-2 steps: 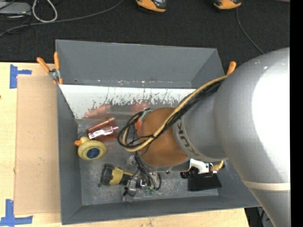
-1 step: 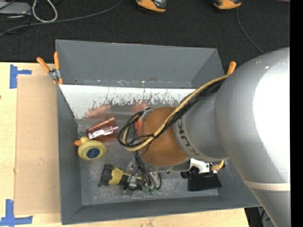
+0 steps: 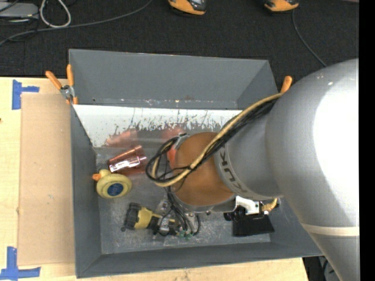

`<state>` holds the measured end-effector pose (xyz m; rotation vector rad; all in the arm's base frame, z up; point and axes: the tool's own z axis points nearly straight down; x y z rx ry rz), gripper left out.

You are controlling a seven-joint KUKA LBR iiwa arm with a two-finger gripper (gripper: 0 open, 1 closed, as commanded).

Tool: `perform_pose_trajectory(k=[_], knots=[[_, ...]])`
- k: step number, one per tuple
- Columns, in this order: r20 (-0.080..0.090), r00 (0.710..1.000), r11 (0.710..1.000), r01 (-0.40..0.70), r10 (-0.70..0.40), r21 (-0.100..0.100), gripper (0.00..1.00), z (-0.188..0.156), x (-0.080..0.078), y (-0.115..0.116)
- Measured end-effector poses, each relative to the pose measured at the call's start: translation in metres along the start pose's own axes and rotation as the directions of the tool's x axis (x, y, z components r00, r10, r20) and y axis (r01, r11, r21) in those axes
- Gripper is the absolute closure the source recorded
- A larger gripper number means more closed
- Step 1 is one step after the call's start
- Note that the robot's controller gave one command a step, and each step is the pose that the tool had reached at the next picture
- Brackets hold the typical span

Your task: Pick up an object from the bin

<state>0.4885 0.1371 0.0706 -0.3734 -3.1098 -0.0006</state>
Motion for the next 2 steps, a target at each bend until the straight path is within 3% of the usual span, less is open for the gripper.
perform_pose_trajectory(k=[2], knots=[[-0.01, 1.0, 1.0, -0.002, 0.002, 0.005, 1.0, -0.02, 0.003, -0.002]])
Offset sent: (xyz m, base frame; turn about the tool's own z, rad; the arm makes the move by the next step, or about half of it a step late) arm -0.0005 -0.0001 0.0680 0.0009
